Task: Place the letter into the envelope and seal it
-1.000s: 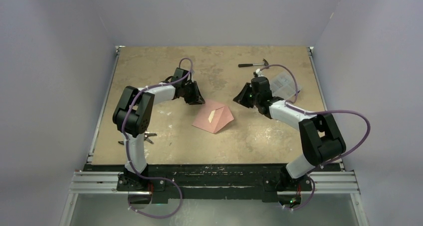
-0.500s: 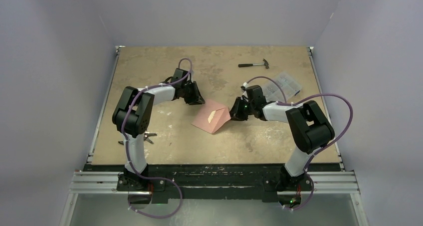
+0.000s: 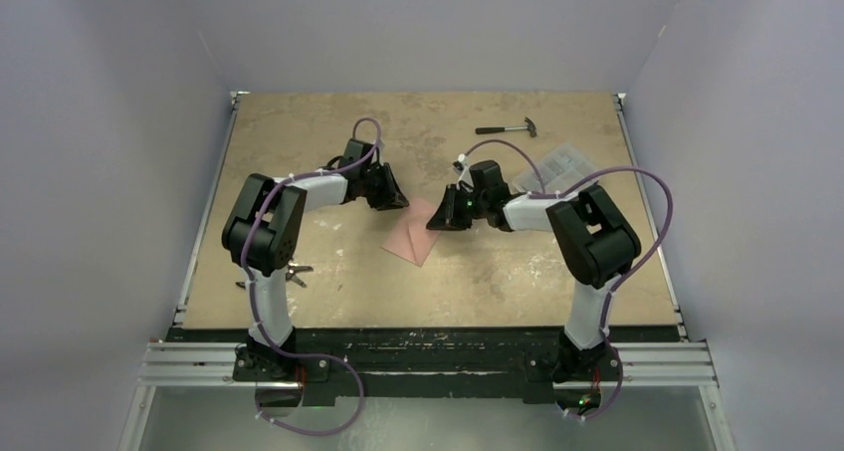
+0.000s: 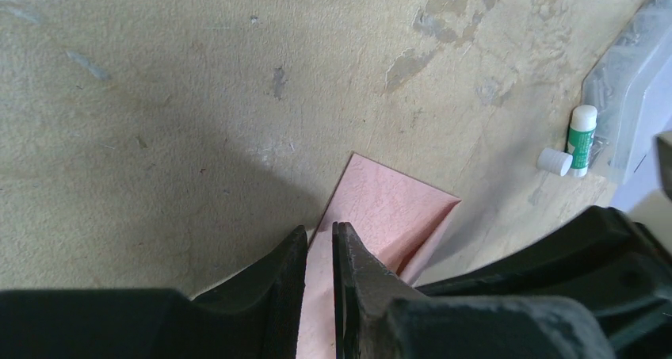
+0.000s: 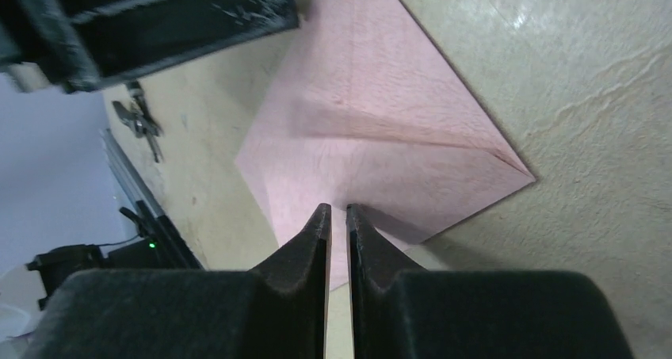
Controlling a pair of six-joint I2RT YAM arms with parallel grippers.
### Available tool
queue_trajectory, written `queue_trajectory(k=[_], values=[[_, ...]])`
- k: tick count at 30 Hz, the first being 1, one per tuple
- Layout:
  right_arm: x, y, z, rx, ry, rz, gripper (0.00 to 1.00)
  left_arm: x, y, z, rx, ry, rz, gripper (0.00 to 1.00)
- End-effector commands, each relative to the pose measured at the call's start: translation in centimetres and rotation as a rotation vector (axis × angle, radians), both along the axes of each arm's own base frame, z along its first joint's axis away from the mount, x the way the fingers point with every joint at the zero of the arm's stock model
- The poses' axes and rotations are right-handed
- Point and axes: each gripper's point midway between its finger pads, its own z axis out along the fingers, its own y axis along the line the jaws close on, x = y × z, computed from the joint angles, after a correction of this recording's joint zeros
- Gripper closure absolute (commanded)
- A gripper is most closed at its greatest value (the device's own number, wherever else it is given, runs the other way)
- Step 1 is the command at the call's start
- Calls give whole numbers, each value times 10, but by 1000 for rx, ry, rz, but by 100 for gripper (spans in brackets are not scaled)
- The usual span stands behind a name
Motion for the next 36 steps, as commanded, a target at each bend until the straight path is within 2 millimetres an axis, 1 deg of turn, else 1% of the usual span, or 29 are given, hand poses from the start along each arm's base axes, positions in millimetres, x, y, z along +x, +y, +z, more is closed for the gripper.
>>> queue_trajectory(k=[1,6,10,13,16,18,20,21,22,23,24,25,26,27,29,31,33,36], values=[[1,7,-7,-37,-33,49,86,-53,28,-53,153,211,-7,81],[-2,13,-26,-139,-36,51,86,-52,28,-51,152,205,-12,80],[-2,10,-38,-297,-80,13,86,-49,28,-44,155,182,-24,78],[-1,6,-41,-432,-145,-16,84,-45,28,-38,160,165,-27,78],[1,0,-45,-588,-222,-44,82,-39,27,-29,157,135,-28,77],[-1,-4,-51,-679,-259,-54,81,-31,26,-16,145,99,-30,74],[-6,-5,-59,-753,-286,-45,79,-22,23,1,130,54,-44,68],[-7,-5,-62,-781,-303,-41,78,-17,22,13,121,27,-50,64],[-11,-3,-66,-799,-309,-26,77,-15,24,21,120,11,-57,61],[-17,0,-70,-811,-311,-9,77,-13,28,27,124,0,-52,60],[-20,0,-75,-824,-308,0,77,-9,31,129,53,-228,-32,59],[-24,1,-79,-836,-308,3,76,-11,37,48,121,-39,-36,58],[-26,0,-83,-853,-302,5,74,-14,44,38,137,-13,-30,58],[-29,-1,-88,-864,-288,11,73,-15,51,37,148,-4,-21,58],[-34,-3,-98,-884,-255,15,73,-25,65,32,181,22,-8,63],[-39,-5,-105,-895,-220,17,73,-35,71,30,193,26,-9,68],[-43,-4,-108,-893,-191,19,74,-47,70,30,170,28,-27,74],[-47,-4,-111,-901,-158,26,75,-66,61,33,90,28,-64,78]])
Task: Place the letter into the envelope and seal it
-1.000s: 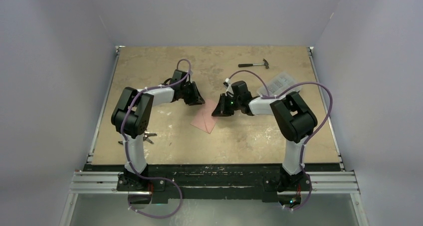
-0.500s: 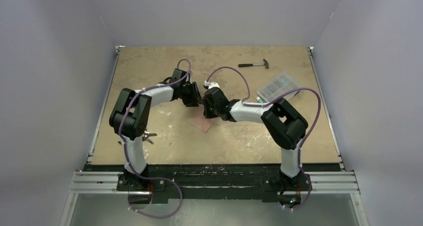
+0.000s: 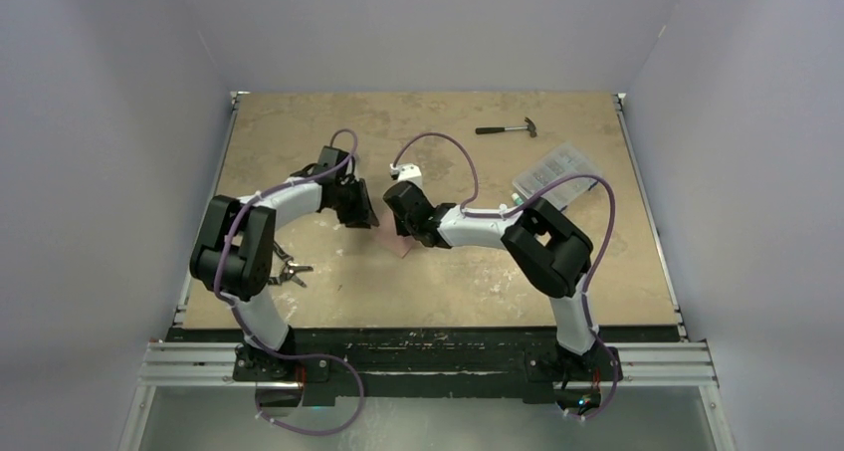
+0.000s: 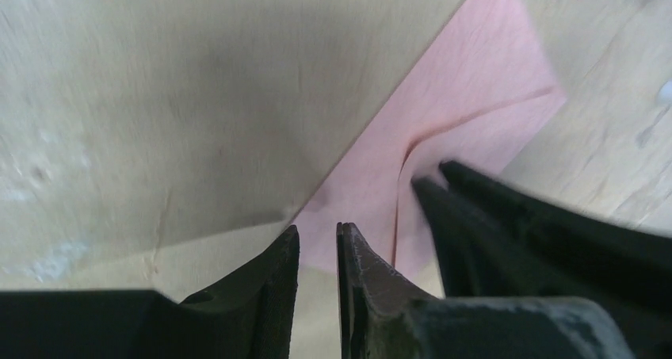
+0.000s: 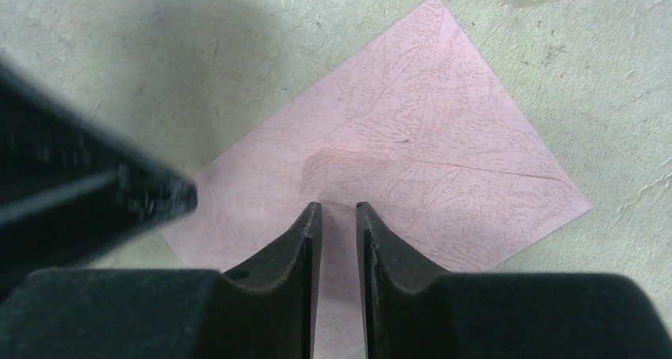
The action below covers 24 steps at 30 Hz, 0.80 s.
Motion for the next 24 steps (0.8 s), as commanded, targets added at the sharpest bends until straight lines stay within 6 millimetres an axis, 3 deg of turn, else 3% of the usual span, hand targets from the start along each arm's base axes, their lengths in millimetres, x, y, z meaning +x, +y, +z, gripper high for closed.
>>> queue_trajectory(k=[1,5,10,18,21,24], values=[[-63,-67,-93,-288,314,-18,76,-28,-14,20,-114,-36,-79,79],[-70,-67,-97,-290,357,-21,75,-43,-42,39,-313,-94,-140,79],[-76,-58,-93,-241,390,-8,77,-58,-65,29,-370,-80,-179,85],[-79,-48,-85,-196,409,13,81,-53,-66,-7,-367,-3,-107,92],[-73,-50,-82,-200,377,-2,81,-54,-57,-28,-283,52,-84,93],[-57,-51,-70,-240,271,-12,80,-69,-39,-52,-158,156,-86,95]])
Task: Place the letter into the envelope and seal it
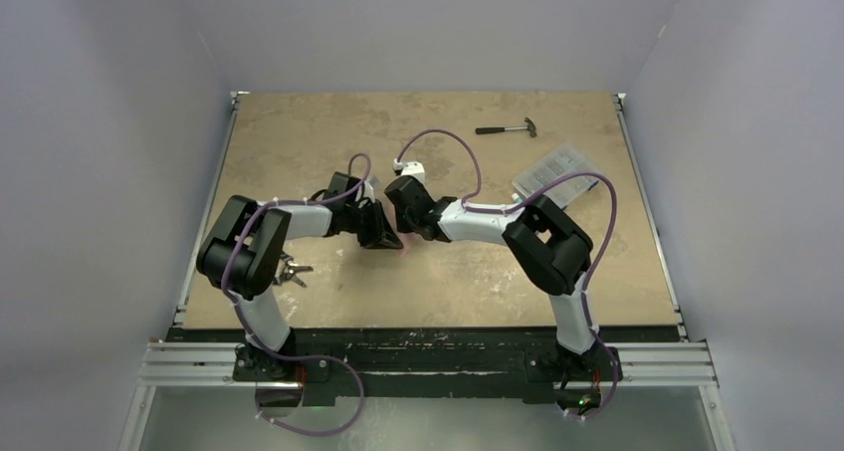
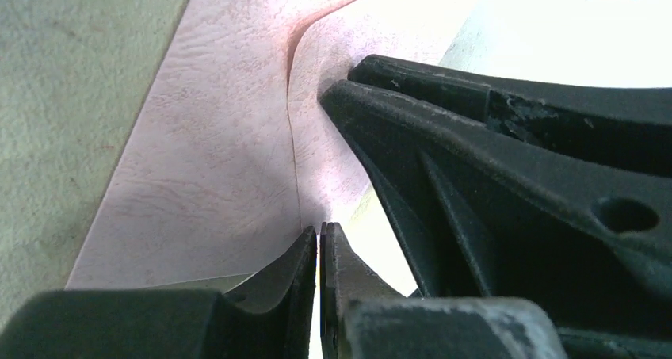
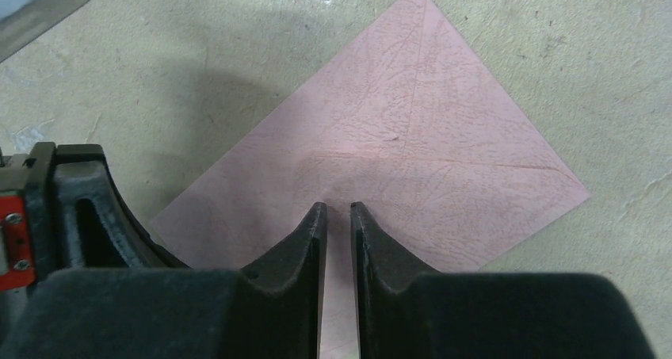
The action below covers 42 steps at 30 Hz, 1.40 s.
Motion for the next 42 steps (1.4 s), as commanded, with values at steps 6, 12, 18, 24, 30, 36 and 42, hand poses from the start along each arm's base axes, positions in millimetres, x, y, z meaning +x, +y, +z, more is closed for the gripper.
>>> queue_trajectory(k=[6,12,18,24,30,36,42], values=[[-40,-55,-71,-337,102,14,78,-14,45,-48,267,128,-42,100],[-40,-47,-88,-352,156,10,69,-23,54,-56,287,155,-97,100],[-41,-47,-98,-356,201,-9,67,-28,56,-60,264,182,-101,100],[-29,-56,-104,-383,215,-39,79,-30,56,-64,250,203,-102,100],[-14,-57,-105,-368,206,-51,86,-33,56,-69,242,225,-103,100],[-14,-59,-109,-374,209,-45,85,-32,56,-68,243,224,-101,100],[-15,-61,-119,-395,218,-36,84,-30,56,-68,243,222,-97,100]])
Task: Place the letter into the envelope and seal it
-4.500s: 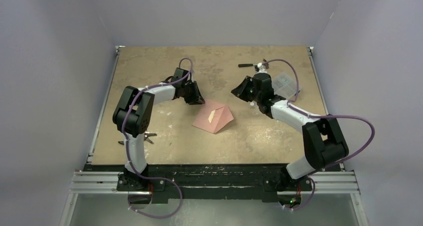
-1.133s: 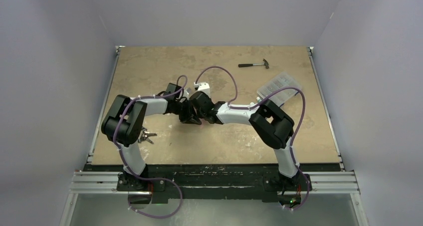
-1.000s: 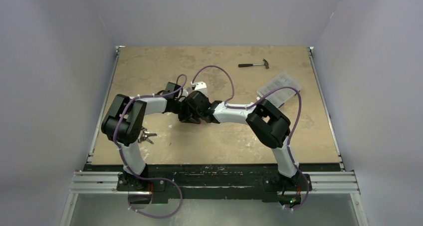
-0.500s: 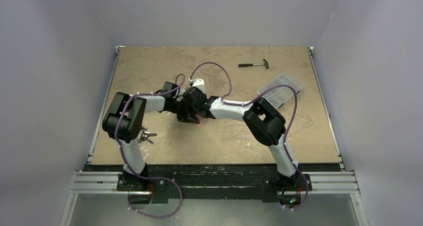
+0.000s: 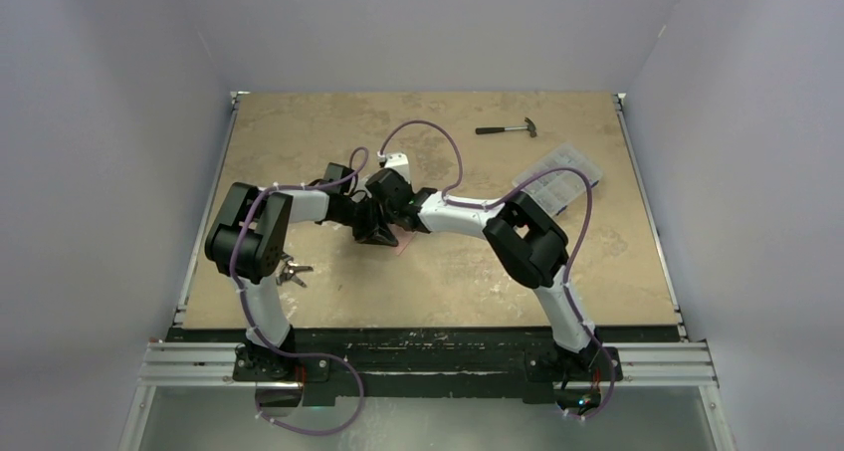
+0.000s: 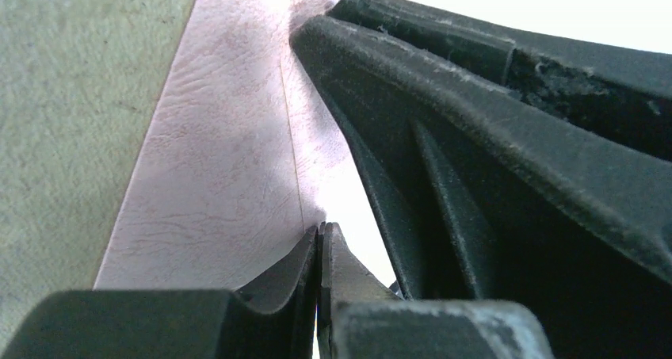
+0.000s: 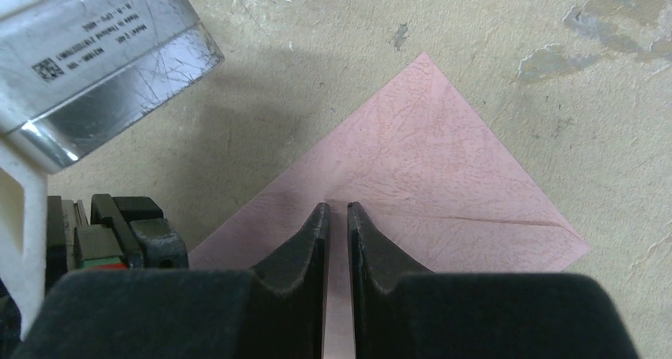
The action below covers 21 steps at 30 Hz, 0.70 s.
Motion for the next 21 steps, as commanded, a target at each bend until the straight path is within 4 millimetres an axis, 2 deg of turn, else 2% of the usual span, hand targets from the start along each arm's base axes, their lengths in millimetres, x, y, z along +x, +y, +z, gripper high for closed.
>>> queue_trajectory(k=[1,9,12,13,17,21], values=[[-49,-77,-116,-288,282,-7,84,-34,42,-62,272,112,-5,100],[-46,-69,-105,-252,270,0,77,-30,42,-60,265,108,-4,100],[-41,-69,-90,-253,249,-26,78,-27,41,-56,257,103,0,100],[-37,-66,-79,-238,232,-29,77,-25,40,-54,252,99,1,100],[-15,-51,-10,-100,144,-57,73,-11,35,-37,222,59,7,100],[6,-38,60,120,89,-64,69,8,26,-14,180,5,-2,100]])
